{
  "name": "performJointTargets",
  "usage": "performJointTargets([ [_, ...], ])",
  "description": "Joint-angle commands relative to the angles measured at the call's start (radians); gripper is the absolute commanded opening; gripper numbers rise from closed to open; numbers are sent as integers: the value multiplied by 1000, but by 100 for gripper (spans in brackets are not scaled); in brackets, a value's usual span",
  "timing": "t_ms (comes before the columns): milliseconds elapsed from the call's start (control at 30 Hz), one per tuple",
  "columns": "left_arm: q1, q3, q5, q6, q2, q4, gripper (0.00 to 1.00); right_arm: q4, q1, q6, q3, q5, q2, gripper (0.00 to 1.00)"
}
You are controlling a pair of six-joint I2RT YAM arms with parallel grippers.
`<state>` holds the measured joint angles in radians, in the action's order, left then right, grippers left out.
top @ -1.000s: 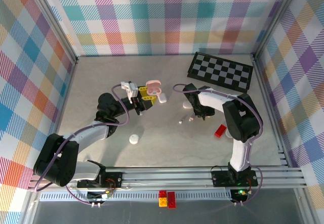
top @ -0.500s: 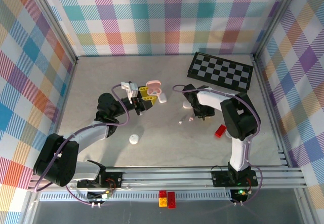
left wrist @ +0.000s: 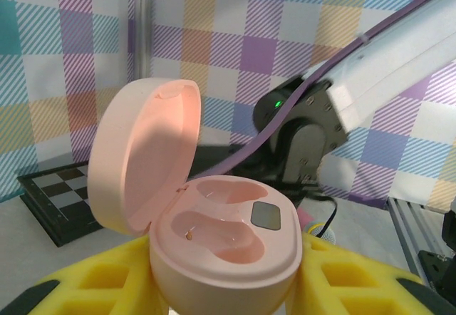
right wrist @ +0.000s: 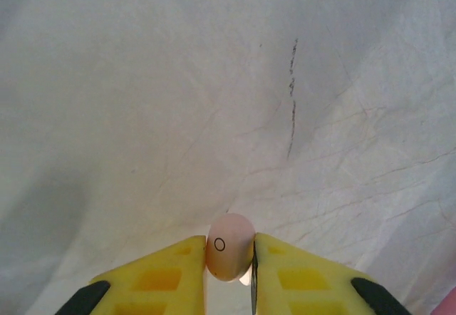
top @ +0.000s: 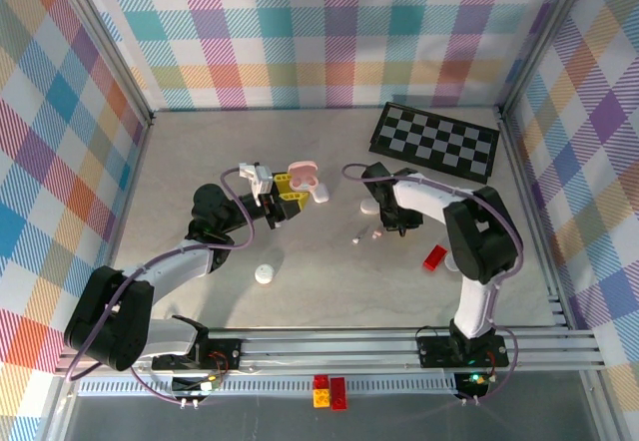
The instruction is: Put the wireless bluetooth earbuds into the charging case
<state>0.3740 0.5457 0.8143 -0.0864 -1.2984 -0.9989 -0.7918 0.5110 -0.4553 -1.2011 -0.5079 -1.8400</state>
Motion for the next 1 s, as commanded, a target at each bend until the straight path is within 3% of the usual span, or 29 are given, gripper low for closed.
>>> performJointTargets([
  [0,-9,2,14,33,22,7,40,35,1,9,16,148,101,21],
  [333,-3,15,12,63,1,5,40,60,-16,51,7,510,318,22],
  [633,24,61,14,78,-45,9,40,45,-14,152,-41,699,465,20],
  [967,83,112,2,164,-64,125,40,98,-11,197,-90,911,569,22],
])
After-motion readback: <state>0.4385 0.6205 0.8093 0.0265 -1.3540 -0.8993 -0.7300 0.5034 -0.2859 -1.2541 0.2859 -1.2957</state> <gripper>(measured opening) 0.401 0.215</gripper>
